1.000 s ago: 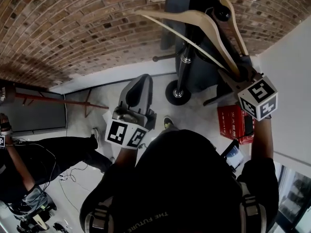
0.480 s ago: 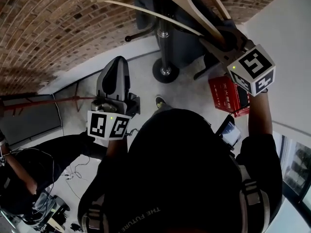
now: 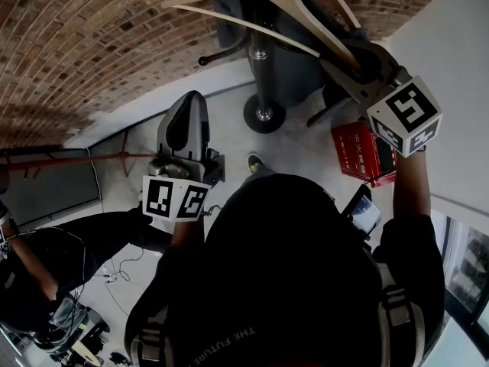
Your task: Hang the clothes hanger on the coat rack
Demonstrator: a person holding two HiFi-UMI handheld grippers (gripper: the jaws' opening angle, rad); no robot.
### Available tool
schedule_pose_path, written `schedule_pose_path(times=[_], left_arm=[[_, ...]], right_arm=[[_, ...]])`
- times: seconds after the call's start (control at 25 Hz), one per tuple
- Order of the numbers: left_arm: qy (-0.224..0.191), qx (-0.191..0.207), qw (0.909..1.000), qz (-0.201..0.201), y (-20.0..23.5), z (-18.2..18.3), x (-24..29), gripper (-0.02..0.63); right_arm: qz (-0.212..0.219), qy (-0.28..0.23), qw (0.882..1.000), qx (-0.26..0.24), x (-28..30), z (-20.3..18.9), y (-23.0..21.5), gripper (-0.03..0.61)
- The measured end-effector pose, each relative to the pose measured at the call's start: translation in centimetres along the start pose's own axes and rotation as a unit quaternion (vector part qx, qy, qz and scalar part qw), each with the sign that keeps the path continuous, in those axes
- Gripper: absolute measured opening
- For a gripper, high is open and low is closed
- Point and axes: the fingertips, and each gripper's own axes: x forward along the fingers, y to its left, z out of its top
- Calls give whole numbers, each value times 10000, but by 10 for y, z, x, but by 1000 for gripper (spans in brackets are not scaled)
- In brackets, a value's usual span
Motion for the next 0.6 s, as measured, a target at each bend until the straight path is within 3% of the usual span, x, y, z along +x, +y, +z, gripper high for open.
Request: schedule_pose_path(times=[0.6], left_arm=[[-91, 72, 9999, 18, -20, 4, -6, 18]], right_arm=[[34, -449, 9989, -125, -21, 14, 5, 118]])
